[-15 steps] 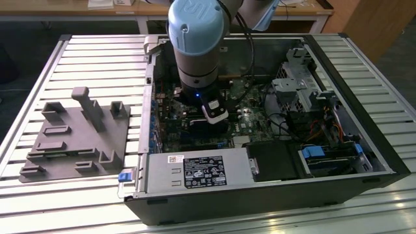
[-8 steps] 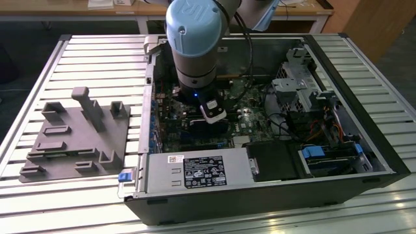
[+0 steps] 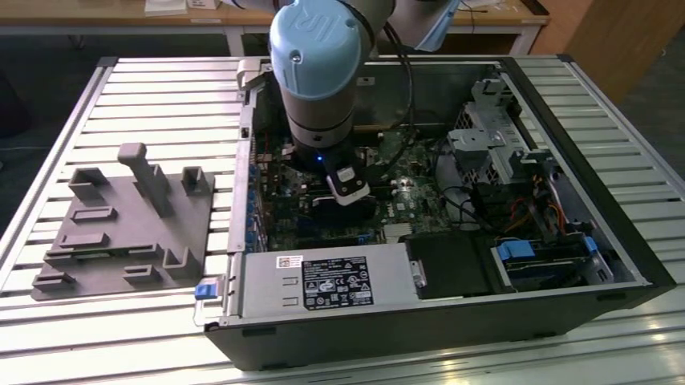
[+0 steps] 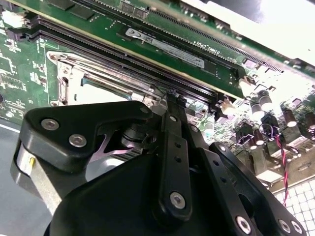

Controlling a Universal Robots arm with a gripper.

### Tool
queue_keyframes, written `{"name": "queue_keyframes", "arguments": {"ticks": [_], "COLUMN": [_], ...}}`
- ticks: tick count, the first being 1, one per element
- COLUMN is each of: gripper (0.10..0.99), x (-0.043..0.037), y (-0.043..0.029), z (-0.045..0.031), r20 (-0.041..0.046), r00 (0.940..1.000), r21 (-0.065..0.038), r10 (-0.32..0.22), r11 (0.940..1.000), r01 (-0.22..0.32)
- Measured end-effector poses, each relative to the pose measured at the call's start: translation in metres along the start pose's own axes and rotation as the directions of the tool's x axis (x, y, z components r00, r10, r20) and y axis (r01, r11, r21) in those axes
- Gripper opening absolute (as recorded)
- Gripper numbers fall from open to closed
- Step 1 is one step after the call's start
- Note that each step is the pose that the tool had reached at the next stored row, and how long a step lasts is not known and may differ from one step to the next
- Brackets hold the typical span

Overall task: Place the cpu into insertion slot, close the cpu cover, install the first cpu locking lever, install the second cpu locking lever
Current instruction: 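Install the second cpu locking lever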

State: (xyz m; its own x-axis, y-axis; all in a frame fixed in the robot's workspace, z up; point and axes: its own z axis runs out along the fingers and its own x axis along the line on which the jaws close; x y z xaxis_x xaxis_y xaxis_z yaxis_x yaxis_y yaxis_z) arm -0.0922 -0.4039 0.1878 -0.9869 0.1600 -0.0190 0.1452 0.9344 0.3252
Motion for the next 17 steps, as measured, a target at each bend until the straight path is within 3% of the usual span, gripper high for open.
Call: {"name": "queue_keyframes", "arguments": {"ticks": [5, 9, 17], "gripper": [0.106, 0.106, 0.106], "x": [0.0003, 0.0001, 0.0001], "y": [0.0001, 0.0027, 0.0029], "z": [-0.0002, -0.0076, -0.0085], "r20": [0.0001, 0.0001, -0.0001], "r00": [1.0, 1.0, 1.0], "r21": [-0.001, -0.001, -0.001], "r10": [0.0, 0.0, 0.0], "r11": [1.0, 1.0, 1.0], "r01": [0.0, 0.0, 0.0]}}
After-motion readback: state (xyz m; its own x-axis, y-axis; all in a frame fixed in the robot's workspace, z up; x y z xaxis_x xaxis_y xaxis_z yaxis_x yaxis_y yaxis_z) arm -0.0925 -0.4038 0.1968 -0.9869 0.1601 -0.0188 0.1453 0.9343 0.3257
